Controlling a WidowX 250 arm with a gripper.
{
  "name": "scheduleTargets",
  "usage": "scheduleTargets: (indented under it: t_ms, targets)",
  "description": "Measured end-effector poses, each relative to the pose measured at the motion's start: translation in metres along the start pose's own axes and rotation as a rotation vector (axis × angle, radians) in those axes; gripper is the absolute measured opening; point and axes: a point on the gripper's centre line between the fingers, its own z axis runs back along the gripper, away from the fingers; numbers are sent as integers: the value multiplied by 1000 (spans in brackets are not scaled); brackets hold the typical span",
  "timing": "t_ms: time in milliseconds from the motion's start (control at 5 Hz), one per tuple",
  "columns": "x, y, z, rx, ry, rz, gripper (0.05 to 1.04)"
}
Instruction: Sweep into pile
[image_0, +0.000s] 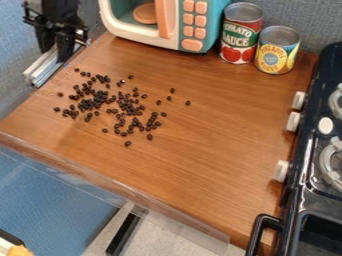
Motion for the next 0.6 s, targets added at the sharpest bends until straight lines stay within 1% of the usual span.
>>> scheduleTargets:
  t_ms: [200,400,600]
  targets:
    - [-5,8,-16,62,-21,51,364]
    - [-7,14,-25,104,-53,84,364]
    - [-6,22,-27,168,-78,109,364]
